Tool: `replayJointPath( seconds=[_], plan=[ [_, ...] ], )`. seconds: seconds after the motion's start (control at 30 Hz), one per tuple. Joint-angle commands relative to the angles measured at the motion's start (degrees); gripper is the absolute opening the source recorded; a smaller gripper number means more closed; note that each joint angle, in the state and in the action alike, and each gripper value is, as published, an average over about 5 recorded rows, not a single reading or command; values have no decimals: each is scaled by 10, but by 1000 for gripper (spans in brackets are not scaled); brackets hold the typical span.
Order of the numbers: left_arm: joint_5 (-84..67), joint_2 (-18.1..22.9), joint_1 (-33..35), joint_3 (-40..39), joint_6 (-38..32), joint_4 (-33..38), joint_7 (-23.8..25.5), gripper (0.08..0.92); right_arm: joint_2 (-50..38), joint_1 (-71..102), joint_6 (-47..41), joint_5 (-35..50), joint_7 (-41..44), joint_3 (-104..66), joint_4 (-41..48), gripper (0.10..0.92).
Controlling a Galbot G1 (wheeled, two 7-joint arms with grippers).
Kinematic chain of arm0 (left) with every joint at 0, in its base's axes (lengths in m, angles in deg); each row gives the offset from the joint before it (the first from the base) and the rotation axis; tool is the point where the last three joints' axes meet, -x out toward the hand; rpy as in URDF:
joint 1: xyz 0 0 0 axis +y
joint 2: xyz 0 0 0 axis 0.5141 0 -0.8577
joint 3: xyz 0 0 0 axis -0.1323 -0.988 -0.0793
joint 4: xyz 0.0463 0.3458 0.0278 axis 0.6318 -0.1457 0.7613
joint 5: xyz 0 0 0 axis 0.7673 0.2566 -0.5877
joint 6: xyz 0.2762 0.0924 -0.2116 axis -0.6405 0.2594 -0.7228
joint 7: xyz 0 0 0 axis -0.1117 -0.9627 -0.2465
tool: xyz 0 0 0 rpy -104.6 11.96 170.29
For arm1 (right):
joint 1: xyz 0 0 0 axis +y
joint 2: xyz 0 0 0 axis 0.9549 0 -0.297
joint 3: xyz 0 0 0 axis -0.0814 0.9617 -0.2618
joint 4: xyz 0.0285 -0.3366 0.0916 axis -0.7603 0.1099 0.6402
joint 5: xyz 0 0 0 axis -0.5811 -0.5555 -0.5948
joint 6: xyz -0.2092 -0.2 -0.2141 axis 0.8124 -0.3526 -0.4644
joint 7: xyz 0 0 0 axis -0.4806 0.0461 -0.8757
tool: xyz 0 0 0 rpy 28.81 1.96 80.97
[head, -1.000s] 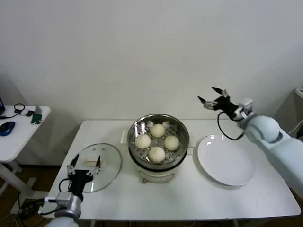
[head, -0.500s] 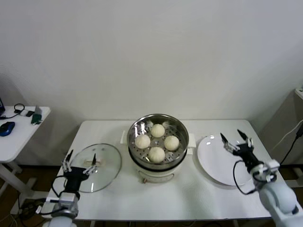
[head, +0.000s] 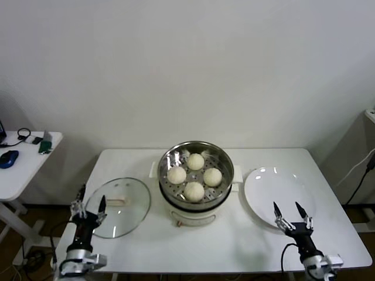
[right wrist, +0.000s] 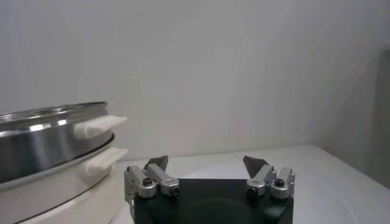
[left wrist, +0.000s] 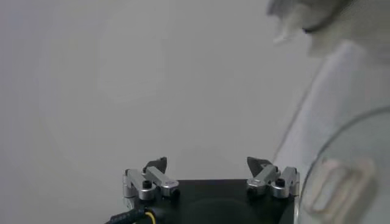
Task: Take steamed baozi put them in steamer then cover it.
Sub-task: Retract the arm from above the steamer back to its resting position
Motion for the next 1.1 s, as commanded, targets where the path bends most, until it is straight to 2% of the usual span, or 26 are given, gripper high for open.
replayJointPath(
  seconds=[0.03, 0.3, 0.9, 1.1],
  plan=[
    [192, -15, -30, -9, -28, -127, -68, 823, 65, 37, 39, -29, 2, -11, 1, 823],
    [197, -15, -57, -16, -32, -174, -63, 823, 80, 38, 47, -54, 2, -3, 3, 823],
    [182, -26, -116, -37, -4, -199, -5, 823, 88, 49, 57, -64, 5, -8, -1, 823],
    [182, -22, -135, -42, 5, -212, 0, 823, 89, 49, 61, -64, 5, -9, 3, 823]
  ],
)
